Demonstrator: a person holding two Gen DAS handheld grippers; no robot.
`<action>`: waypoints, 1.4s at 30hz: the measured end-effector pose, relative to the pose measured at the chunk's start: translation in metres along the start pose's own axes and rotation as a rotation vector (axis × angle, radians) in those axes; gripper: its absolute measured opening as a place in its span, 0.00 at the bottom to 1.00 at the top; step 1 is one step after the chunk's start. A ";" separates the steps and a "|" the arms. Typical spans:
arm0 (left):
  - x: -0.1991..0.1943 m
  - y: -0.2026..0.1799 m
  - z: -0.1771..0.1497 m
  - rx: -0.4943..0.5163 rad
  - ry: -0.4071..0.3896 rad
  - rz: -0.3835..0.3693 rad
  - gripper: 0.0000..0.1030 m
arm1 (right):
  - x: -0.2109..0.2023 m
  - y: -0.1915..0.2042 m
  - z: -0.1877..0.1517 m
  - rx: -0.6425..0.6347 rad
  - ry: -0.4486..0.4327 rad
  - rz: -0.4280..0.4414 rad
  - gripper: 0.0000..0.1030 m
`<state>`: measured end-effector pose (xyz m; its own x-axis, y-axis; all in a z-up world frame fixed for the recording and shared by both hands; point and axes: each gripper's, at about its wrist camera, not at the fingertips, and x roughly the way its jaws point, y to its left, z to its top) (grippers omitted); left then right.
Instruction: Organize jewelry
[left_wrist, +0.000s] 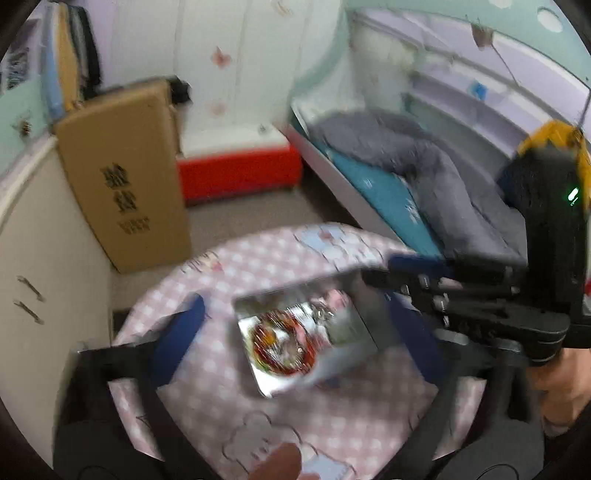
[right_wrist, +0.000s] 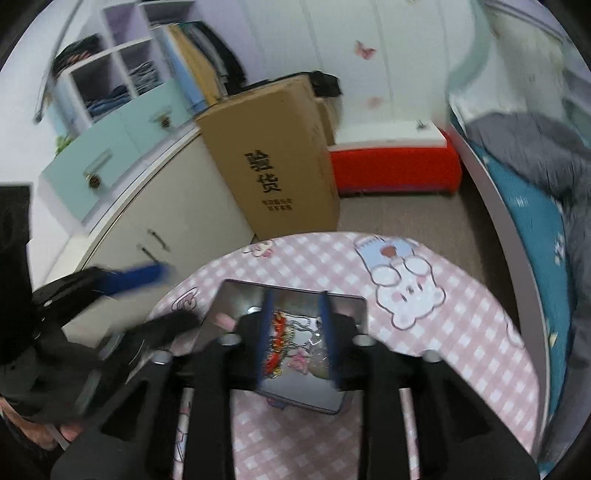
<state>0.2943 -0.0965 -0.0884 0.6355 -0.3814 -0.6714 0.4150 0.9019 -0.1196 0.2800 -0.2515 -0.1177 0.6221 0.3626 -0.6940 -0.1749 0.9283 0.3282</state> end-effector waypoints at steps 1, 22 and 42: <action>-0.002 0.003 -0.001 -0.004 -0.004 0.012 0.94 | -0.003 -0.004 -0.002 0.026 -0.021 -0.003 0.90; -0.143 0.001 -0.038 -0.021 -0.247 0.368 0.94 | -0.131 0.056 -0.023 -0.007 -0.264 -0.136 0.93; -0.270 -0.050 -0.111 -0.088 -0.517 0.437 0.94 | -0.214 0.126 -0.126 -0.164 -0.508 -0.319 0.93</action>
<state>0.0294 -0.0166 0.0172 0.9711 -0.0068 -0.2387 0.0093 0.9999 0.0096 0.0290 -0.2017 -0.0086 0.9416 0.0184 -0.3361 -0.0110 0.9997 0.0241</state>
